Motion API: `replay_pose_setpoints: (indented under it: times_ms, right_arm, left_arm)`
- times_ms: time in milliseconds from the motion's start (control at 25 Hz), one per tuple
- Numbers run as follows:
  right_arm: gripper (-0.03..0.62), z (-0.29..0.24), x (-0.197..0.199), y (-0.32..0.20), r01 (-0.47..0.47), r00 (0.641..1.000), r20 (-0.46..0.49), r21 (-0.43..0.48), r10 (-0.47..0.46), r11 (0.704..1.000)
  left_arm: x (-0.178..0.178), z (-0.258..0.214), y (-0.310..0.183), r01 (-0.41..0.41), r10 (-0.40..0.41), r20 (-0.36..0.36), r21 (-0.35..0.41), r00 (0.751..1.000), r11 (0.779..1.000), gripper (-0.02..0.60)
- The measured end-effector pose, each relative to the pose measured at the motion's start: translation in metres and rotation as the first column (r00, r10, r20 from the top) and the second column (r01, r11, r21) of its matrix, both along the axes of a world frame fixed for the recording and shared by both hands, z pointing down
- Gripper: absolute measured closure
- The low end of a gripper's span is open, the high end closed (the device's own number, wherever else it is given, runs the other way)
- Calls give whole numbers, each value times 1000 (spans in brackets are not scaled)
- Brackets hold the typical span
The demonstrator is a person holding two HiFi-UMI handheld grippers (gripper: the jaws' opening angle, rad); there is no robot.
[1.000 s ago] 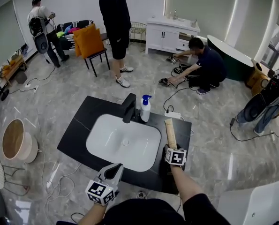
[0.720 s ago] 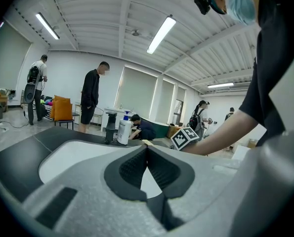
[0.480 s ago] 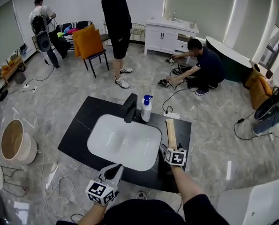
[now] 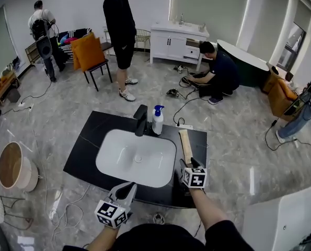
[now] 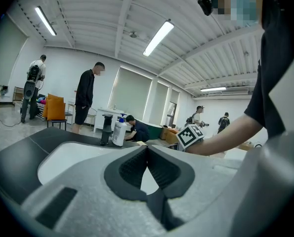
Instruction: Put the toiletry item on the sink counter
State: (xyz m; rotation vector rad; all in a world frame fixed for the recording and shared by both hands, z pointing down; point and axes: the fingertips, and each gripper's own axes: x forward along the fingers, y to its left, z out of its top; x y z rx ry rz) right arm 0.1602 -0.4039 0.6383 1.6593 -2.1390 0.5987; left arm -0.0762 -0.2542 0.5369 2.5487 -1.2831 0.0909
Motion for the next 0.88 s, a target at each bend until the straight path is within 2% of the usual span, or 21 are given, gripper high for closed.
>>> replay_pose_setpoints:
  times_ms: [120, 320, 880]
  right_arm:
    - [466, -20, -2, 15, -32, 999, 19, 55, 31, 998]
    - [594, -49, -13, 50, -69, 996, 56, 120, 63, 990]
    - [594, -86, -66, 181, -70, 989, 142, 200, 42, 977]
  left_arm:
    - [-1, -2, 9, -26, 26, -2, 0, 1000, 1000, 574]
    - [-10, -5, 29, -64, 64, -7, -1, 998, 998, 574]
    - [-44, -5, 103, -111, 111, -30, 7, 993, 994, 574]
